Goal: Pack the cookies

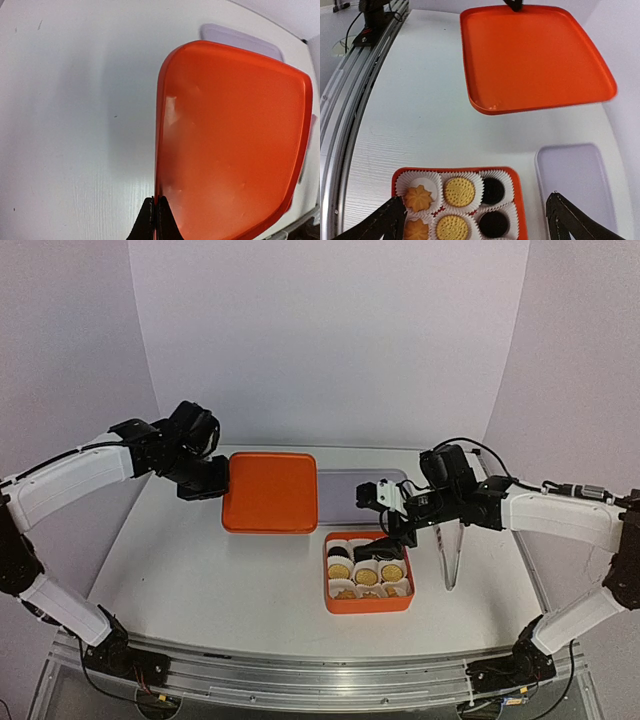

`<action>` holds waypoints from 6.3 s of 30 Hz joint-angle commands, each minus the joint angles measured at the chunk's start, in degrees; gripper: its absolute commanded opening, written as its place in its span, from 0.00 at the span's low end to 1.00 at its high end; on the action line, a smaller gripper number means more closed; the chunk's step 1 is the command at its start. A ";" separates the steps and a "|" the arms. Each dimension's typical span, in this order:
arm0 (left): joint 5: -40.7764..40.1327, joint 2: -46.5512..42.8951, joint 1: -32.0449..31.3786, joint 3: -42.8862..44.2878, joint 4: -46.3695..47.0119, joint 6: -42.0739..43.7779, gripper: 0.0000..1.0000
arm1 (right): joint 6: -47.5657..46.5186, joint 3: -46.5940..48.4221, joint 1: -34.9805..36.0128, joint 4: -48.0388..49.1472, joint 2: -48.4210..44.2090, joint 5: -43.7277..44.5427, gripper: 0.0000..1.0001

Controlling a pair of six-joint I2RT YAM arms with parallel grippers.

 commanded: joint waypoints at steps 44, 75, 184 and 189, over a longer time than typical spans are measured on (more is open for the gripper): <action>24.42 3.76 0.02 8.77 -3.16 4.88 0.54 | -23.15 -4.87 5.18 34.28 8.08 0.01 0.00; 22.44 5.65 0.08 -3.02 34.55 -0.39 1.00 | 99.37 9.96 -22.33 -3.22 4.64 -35.43 0.00; 36.43 29.97 -10.82 1.91 36.67 -1.68 0.99 | 64.42 -5.02 -26.59 -21.69 13.41 -19.34 0.24; 36.51 30.35 -10.91 2.34 36.51 -1.80 0.98 | 65.84 -3.31 -26.04 -20.82 14.07 -18.46 0.23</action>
